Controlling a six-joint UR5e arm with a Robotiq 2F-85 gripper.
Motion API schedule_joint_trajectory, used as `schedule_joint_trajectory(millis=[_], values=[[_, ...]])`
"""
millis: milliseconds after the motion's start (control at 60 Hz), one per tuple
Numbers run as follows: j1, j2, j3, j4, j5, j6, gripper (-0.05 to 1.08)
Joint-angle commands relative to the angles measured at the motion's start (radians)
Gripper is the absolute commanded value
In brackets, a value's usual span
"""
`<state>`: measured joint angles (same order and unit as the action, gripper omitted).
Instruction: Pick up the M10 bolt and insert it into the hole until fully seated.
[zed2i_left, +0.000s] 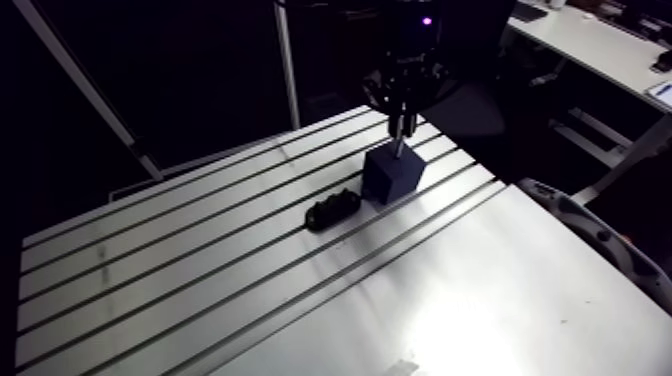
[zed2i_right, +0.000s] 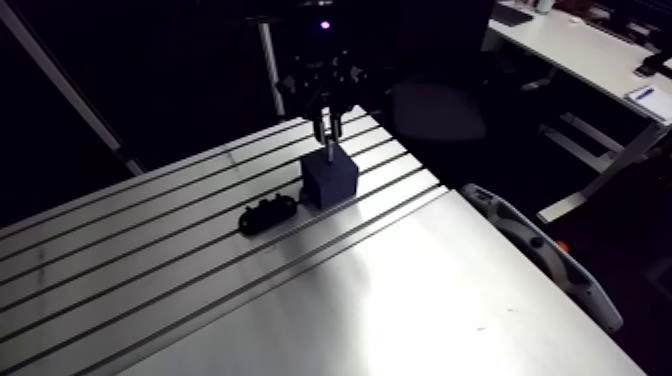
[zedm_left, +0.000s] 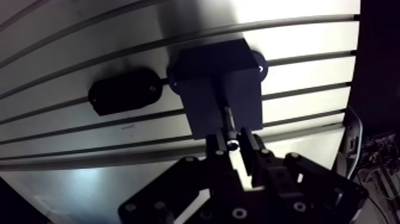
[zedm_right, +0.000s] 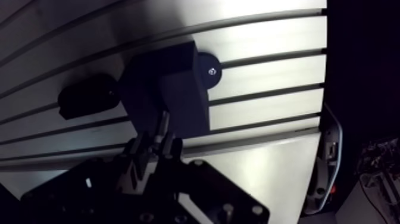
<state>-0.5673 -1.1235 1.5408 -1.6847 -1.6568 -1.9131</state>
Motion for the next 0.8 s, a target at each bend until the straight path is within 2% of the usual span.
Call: schedule_joint_trajectory(millis=[17, 800], values=[[-0.002, 0.000, 0.002, 0.000, -0.001, -0.001, 1.08], [0.000, 0.000, 0.009, -0.002, 0.001, 0.001, 1.08]])
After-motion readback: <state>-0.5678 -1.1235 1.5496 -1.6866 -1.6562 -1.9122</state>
